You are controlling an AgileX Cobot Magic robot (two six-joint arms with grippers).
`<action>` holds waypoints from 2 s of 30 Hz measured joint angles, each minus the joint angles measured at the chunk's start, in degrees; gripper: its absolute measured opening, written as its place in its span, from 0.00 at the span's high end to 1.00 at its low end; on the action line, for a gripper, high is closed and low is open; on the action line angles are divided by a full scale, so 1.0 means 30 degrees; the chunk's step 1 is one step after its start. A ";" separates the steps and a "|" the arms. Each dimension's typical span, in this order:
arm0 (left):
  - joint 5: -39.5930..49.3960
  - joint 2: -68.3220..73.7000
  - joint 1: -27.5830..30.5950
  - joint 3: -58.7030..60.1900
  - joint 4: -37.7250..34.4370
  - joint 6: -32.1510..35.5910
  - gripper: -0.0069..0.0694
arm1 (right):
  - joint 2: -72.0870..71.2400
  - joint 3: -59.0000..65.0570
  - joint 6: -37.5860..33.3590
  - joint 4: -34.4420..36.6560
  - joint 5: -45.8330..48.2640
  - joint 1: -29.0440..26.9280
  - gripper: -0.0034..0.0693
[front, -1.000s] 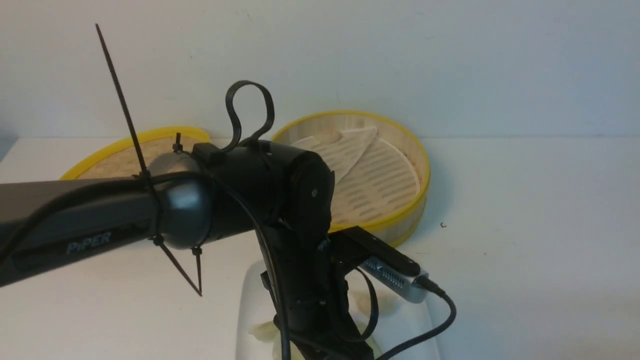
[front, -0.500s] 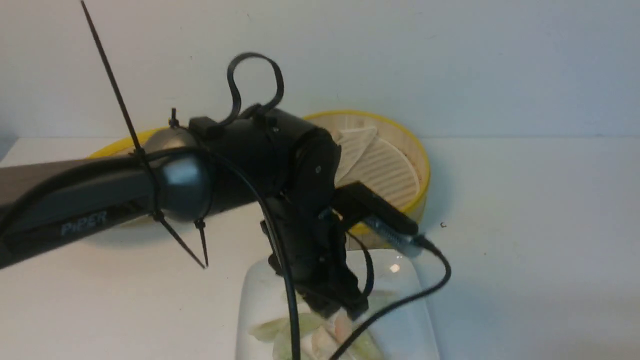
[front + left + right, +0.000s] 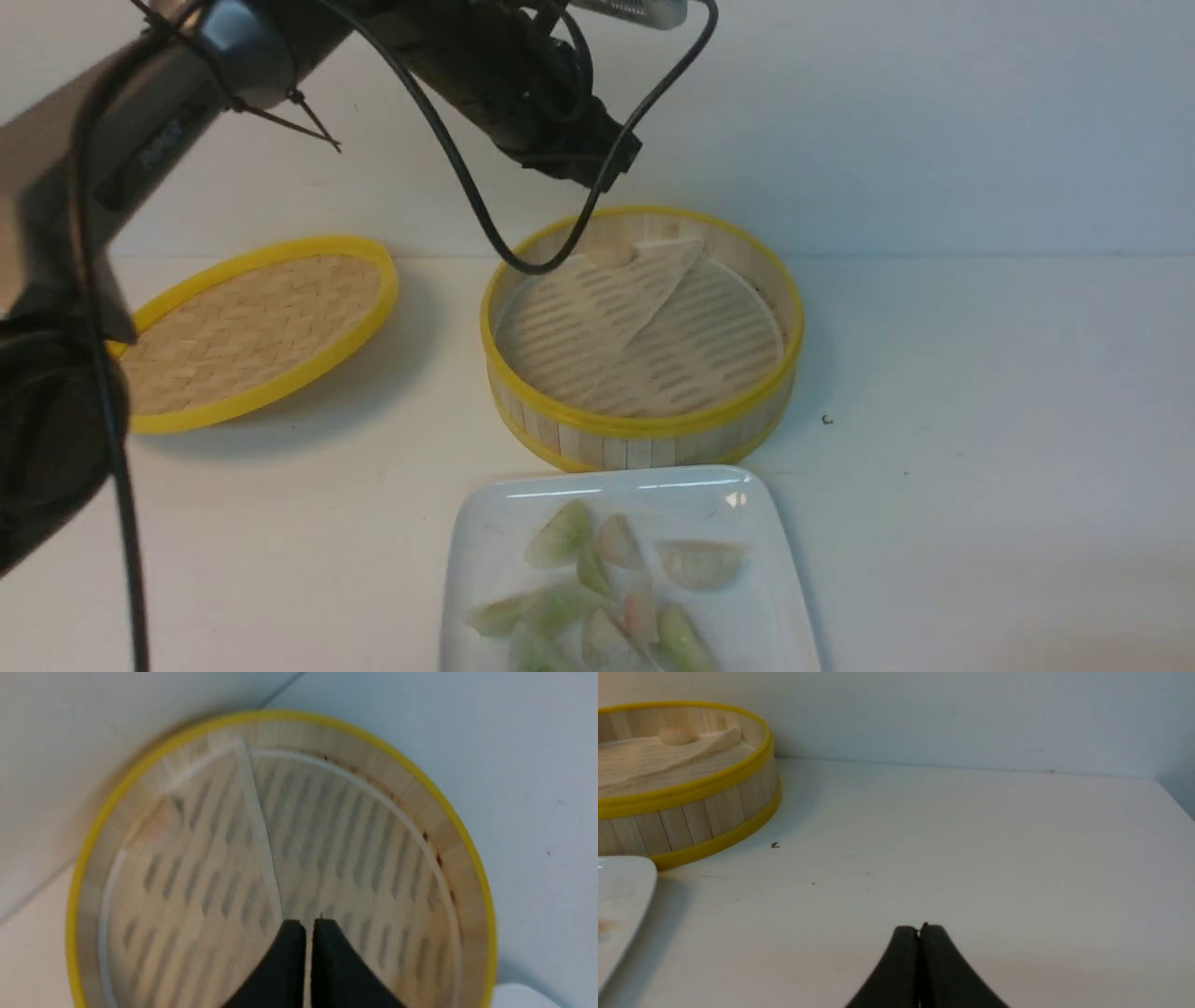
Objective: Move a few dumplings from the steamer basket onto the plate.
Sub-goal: Use the left arm to grab a dumpling from the steamer
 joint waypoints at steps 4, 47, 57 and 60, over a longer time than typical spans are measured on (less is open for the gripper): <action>-0.0558 0.2781 0.0095 -0.2879 -0.0106 0.0919 0.90 | 0.0000 0.0000 0.0000 0.0000 0.0000 0.0000 0.97; -0.5563 0.8407 0.0130 -0.4115 0.2201 0.4877 0.69 | 0.0000 0.0000 0.0356 0.0000 0.0000 0.0000 0.97; 0.1396 0.7249 0.0130 -0.6063 0.2506 0.4245 0.92 | 0.0000 0.0000 0.0356 0.0000 0.0000 0.0000 0.97; 0.2722 0.6591 0.0130 -0.7153 0.2545 0.4225 0.92 | 0.0000 0.0000 0.0356 0.0000 0.0000 0.0000 0.97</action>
